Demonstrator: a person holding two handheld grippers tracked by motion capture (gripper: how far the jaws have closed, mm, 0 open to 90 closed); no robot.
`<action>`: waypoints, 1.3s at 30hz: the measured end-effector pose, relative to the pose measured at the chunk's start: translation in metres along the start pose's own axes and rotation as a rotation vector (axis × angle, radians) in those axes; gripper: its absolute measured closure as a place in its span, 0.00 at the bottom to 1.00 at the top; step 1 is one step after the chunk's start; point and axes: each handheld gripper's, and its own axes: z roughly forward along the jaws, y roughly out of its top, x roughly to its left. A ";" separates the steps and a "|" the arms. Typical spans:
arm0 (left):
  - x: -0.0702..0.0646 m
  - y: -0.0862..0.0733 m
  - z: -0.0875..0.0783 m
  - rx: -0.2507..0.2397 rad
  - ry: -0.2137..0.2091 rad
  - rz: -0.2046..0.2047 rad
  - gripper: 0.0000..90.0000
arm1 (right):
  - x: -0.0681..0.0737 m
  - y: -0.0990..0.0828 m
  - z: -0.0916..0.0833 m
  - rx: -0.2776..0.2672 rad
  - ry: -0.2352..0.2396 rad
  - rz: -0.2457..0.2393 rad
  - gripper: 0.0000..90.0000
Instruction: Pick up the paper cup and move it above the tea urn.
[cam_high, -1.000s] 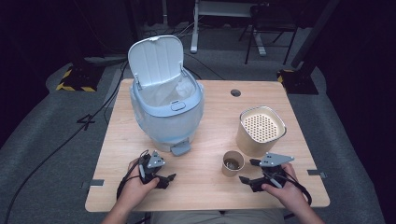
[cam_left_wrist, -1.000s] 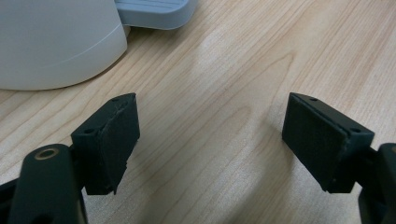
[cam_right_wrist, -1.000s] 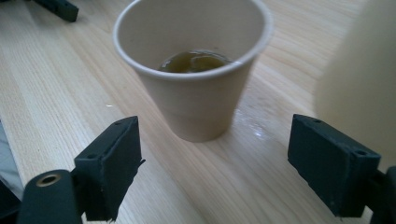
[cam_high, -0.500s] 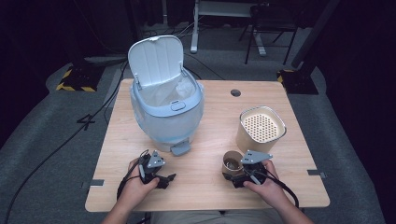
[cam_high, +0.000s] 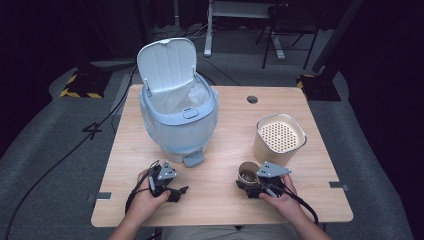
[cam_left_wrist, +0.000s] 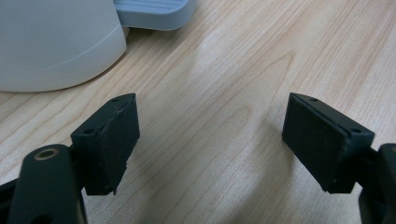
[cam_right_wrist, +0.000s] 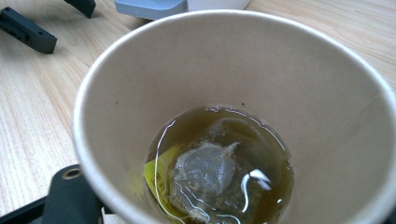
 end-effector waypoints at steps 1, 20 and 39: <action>0.000 0.000 0.000 0.000 0.000 0.000 0.22 | -0.001 0.000 0.000 -0.001 0.008 0.002 0.31; -0.002 -0.002 -0.002 0.000 0.007 -0.004 0.23 | -0.017 0.034 -0.054 -0.112 0.087 -0.027 0.32; -0.001 -0.001 -0.001 0.001 0.002 -0.007 0.21 | -0.041 0.092 -0.099 -0.066 -0.040 -0.003 0.32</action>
